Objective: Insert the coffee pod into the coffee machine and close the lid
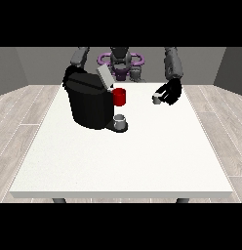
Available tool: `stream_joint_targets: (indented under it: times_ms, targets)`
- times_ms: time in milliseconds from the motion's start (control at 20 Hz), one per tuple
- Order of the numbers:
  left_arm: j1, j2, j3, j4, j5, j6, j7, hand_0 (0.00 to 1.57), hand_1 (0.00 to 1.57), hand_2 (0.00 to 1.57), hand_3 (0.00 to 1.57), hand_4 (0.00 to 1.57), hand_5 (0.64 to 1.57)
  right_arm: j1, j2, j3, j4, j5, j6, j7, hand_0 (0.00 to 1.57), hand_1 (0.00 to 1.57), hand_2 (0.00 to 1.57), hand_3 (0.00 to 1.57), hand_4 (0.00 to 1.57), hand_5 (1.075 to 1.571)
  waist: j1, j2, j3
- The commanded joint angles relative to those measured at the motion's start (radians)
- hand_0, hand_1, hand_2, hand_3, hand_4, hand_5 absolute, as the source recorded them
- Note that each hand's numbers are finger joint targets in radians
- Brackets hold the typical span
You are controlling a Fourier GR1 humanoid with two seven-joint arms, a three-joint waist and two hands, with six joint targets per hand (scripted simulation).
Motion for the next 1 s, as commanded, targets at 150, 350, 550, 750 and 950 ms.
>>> stream_joint_targets:
  times_ms: [150, 350, 550, 750, 950]
  targets:
    - [-0.088, -0.019, -0.027, -0.088, -0.007, -0.112, 0.051, 1.26, 1.26, 1.32, 1.30, 0.53, 1.571, -0.013, -0.019, -0.047, 0.129, -0.020, 0.013, -0.052, 0.00, 0.00, 0.00, 0.00, 0.47, 1.571, 0.041, -0.066, 0.0003]
    - [-0.153, 0.052, 0.017, -0.058, 0.010, -0.170, 0.043, 1.25, 1.25, 1.33, 1.29, 0.56, 1.571, -0.006, 0.001, 0.019, 0.049, -0.002, 0.028, 0.000, 0.00, 0.00, 0.00, 0.00, 0.46, 1.571, -0.033, -0.057, -0.0004]
    - [-0.215, 0.055, 0.053, -0.051, 0.031, -0.204, 0.096, 1.27, 1.27, 1.34, 1.29, 0.55, 1.571, -0.001, 0.027, 0.058, 0.038, 0.013, 0.030, -0.044, 0.00, 0.00, 0.00, 0.00, 0.49, 1.571, -0.061, -0.036, -0.0004]
    - [-0.222, -0.023, 0.015, -0.102, -0.003, -0.180, 0.148, 1.25, 1.25, 1.33, 1.28, 0.54, 1.571, -0.036, 0.015, 0.001, 0.085, -0.021, 0.021, -0.028, 0.00, 0.00, 0.00, 0.00, 0.50, 1.571, -0.035, -0.048, -0.0002]
    - [-0.328, 0.084, 0.066, -0.072, -0.002, -0.199, 0.157, 1.02, 1.02, 1.21, 1.23, 0.50, 1.571, -0.084, 0.027, 0.050, 0.006, 0.009, 0.008, 0.019, 0.00, 0.00, 0.00, 0.00, 0.52, 1.571, -0.097, -0.007, -0.0005]
